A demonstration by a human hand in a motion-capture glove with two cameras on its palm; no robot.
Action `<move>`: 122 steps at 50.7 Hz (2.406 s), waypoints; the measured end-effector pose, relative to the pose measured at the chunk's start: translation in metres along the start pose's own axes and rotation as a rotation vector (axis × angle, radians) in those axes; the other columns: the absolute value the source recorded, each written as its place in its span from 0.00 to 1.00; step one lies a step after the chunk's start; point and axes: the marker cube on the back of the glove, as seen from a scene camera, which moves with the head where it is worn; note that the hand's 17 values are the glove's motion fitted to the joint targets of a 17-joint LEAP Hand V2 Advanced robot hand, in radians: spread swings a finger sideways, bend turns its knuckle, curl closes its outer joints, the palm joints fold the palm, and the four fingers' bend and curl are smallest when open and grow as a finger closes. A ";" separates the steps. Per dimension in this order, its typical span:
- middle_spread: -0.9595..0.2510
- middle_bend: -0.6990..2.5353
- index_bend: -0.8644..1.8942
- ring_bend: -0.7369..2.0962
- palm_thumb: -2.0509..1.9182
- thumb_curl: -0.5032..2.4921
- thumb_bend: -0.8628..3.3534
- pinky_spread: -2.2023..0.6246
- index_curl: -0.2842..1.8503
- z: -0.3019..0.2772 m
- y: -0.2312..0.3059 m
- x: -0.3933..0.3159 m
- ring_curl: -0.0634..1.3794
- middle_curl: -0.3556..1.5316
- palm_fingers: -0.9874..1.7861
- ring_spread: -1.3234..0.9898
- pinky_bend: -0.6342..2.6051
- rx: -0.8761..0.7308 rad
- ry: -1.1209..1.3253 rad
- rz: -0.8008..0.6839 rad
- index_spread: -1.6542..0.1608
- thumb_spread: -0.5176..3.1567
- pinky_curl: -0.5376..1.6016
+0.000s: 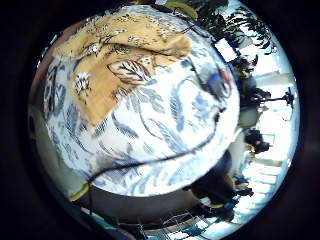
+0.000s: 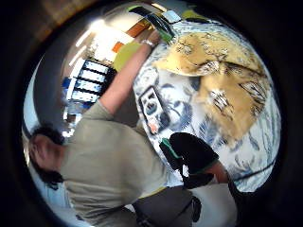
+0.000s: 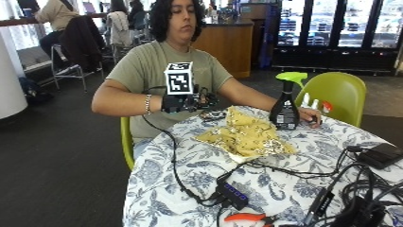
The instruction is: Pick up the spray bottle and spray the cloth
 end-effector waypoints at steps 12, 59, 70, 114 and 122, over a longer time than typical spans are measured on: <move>0.71 0.27 0.37 0.36 0.67 0.29 0.20 0.83 0.27 0.001 0.018 -0.011 0.26 0.37 0.40 0.50 0.26 -0.032 0.050 -0.028 0.68 0.42 0.41; 0.73 0.27 0.38 0.35 0.68 0.28 0.20 0.83 0.28 0.004 0.030 -0.015 0.25 0.35 0.41 0.51 0.25 -0.032 0.098 -0.006 0.68 0.43 0.41; 0.73 0.27 0.38 0.35 0.68 0.28 0.20 0.84 0.28 0.001 0.032 -0.016 0.25 0.35 0.42 0.51 0.25 -0.032 0.092 0.007 0.68 0.44 0.41; 0.73 0.27 0.38 0.36 0.68 0.27 0.20 0.84 0.28 -0.006 0.011 -0.018 0.26 0.34 0.42 0.52 0.26 0.023 0.177 -0.056 0.67 0.44 0.41; 0.74 0.27 0.38 0.36 0.68 0.28 0.20 0.84 0.28 -0.009 0.018 -0.030 0.26 0.33 0.42 0.52 0.26 0.070 0.125 -0.048 0.67 0.44 0.41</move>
